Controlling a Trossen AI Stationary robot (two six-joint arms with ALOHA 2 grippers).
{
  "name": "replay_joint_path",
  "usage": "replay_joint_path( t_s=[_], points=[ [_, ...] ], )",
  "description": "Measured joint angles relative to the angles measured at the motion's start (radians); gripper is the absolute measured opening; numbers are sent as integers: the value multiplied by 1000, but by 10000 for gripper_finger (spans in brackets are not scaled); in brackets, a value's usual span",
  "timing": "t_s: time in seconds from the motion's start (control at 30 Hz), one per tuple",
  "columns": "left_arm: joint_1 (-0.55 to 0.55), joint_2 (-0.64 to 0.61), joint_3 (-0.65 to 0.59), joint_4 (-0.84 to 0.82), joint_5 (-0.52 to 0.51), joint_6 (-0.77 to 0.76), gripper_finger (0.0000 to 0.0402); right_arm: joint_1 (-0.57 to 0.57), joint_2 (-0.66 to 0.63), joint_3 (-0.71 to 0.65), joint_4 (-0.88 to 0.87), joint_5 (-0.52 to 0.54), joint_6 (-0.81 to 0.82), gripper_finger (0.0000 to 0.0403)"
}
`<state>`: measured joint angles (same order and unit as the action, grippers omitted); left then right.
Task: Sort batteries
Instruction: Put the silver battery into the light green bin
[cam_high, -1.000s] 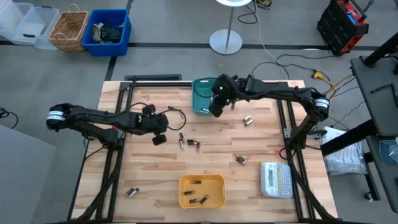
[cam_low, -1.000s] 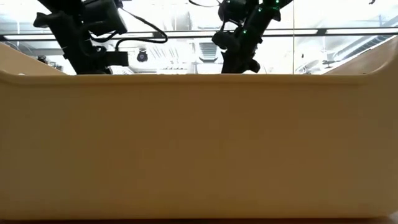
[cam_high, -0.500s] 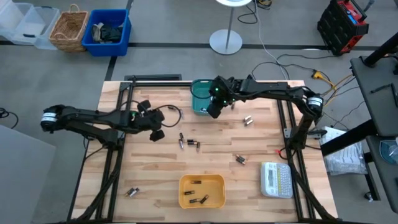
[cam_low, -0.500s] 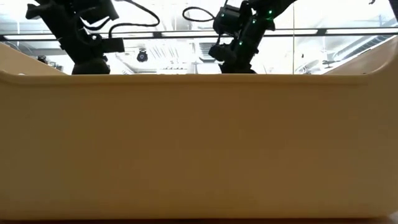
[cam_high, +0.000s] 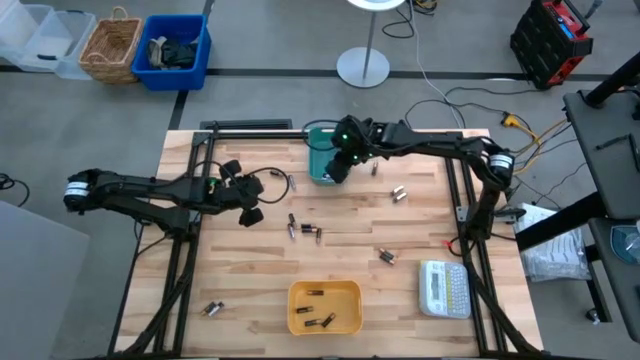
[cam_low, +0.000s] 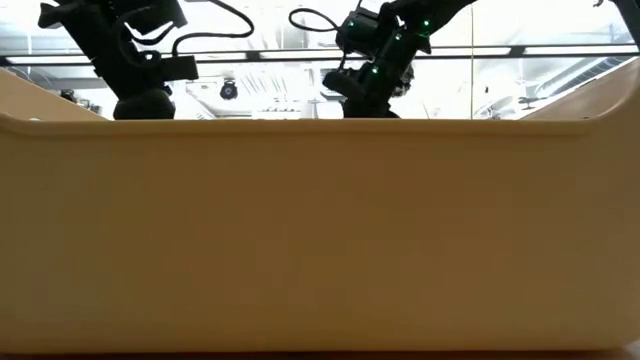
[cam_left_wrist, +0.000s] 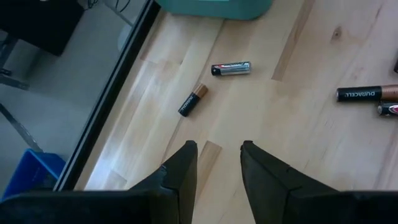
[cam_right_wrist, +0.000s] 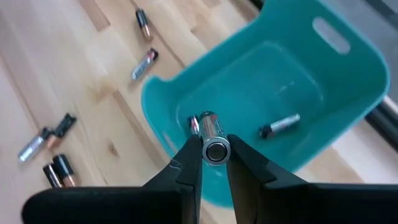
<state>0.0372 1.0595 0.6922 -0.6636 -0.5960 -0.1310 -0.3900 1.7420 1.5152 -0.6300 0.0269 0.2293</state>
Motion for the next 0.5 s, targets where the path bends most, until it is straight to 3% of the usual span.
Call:
replay_joint_path(
  t_s=[0.2, 0.5],
  points=[
    [0, 0, 0, -3, 0, 9, 103, -4, 66, 107, -42, 0, -19, 44],
    [0, 0, 1, -26, 0, 9, 103, -3, 228, 328, -294, 1, -68, 45]
  ],
)
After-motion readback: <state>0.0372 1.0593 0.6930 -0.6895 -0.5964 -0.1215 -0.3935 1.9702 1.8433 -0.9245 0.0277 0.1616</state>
